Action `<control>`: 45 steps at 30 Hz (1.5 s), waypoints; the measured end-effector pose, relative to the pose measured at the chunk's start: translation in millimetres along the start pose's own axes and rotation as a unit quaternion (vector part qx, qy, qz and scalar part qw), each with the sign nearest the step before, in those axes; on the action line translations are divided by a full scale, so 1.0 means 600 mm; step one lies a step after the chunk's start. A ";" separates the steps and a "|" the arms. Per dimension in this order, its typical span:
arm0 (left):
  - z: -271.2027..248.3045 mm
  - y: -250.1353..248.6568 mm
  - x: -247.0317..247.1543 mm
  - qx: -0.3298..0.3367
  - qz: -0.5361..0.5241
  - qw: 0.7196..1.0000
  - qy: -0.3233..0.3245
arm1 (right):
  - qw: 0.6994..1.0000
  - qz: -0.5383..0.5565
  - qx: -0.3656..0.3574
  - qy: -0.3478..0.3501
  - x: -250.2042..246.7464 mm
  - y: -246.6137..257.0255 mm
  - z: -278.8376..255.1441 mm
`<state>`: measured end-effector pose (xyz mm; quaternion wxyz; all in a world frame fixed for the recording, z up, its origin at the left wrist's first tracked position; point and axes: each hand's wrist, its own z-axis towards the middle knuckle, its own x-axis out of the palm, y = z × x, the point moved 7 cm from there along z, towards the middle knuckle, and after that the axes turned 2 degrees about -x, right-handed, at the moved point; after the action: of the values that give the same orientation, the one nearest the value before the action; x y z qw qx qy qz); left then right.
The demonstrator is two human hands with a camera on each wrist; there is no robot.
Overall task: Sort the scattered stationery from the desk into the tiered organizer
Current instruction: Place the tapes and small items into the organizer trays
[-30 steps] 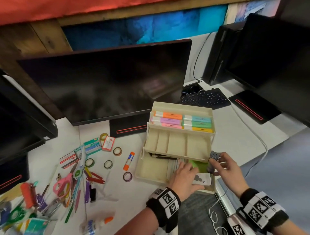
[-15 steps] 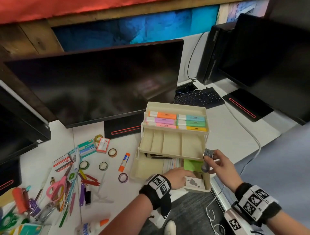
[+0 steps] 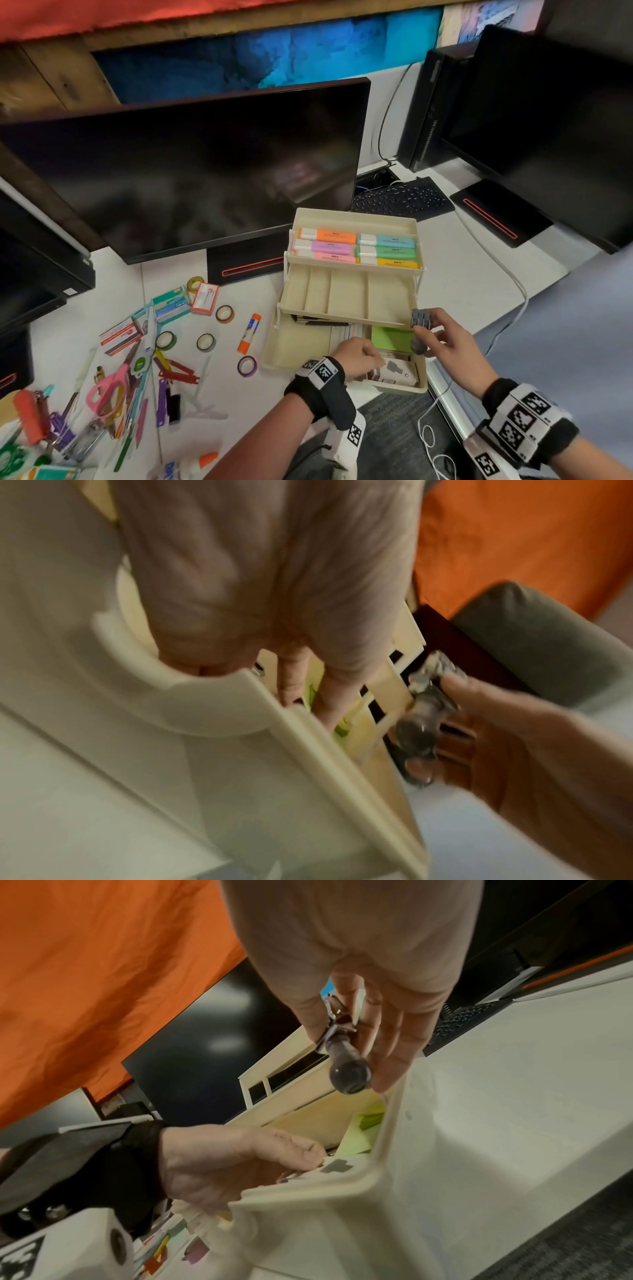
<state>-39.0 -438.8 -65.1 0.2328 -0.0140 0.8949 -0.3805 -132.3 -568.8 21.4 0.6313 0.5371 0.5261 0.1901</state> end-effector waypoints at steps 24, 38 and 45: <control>0.005 0.005 0.008 0.027 0.057 0.995 -0.074 | 0.993 -0.100 -0.062 0.027 0.014 0.005 -0.005; 0.003 0.019 0.016 -0.082 0.016 0.993 -0.078 | 0.819 -0.529 -0.104 0.194 0.106 0.024 0.008; -0.006 0.019 0.006 -0.061 0.011 0.996 -0.072 | 0.806 -0.552 -0.068 0.200 0.110 0.006 0.008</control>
<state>-42.1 -429.0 -71.9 0.2992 -0.0454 0.8976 -0.3206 -102.3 -516.8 -6.2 0.5450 0.0619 0.8345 -0.0520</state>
